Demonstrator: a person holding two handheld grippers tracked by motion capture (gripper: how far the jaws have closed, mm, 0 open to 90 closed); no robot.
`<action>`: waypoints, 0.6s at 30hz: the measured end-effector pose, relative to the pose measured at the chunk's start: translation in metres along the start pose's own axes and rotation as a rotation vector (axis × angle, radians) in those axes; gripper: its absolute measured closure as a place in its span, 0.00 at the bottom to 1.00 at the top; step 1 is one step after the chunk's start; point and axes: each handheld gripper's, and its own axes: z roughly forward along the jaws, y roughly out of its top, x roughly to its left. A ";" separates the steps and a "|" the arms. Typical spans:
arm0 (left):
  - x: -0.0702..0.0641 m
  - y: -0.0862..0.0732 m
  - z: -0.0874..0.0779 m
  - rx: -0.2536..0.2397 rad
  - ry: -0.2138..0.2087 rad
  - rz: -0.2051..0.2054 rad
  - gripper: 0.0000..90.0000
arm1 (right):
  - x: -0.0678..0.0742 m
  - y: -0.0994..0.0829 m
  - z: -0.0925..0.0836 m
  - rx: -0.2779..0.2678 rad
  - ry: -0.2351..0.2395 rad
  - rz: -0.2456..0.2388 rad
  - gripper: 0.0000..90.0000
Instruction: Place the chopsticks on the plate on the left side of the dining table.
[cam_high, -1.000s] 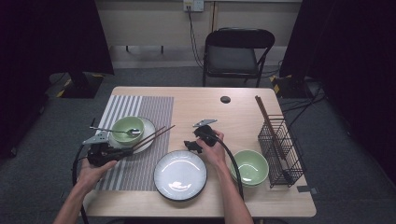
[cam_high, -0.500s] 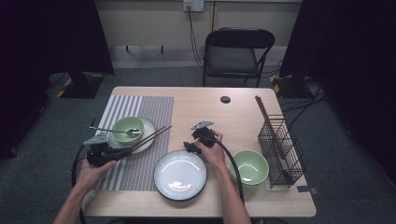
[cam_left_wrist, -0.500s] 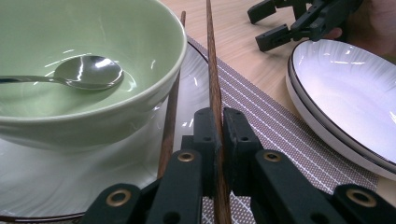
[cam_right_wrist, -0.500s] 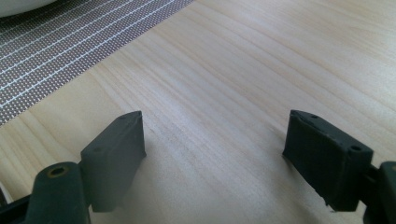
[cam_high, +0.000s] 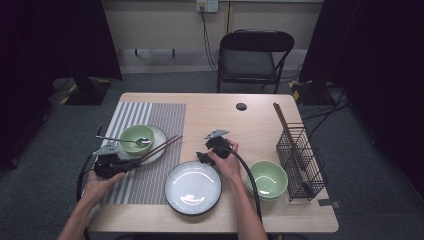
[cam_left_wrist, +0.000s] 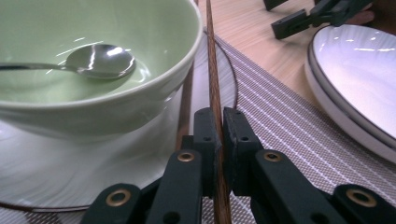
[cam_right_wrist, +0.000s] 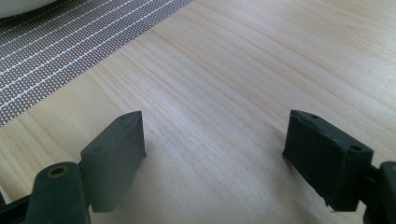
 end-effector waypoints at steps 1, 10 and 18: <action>0.001 0.000 0.000 0.001 0.001 -0.002 0.94 | 0.000 0.000 0.000 0.000 0.000 0.000 0.21; -0.001 -0.001 0.001 0.007 0.010 0.005 0.94 | 0.000 0.000 0.000 0.000 0.000 0.000 0.21; -0.002 0.000 0.001 0.011 0.019 0.017 0.92 | 0.000 0.000 0.000 0.000 0.000 0.001 0.21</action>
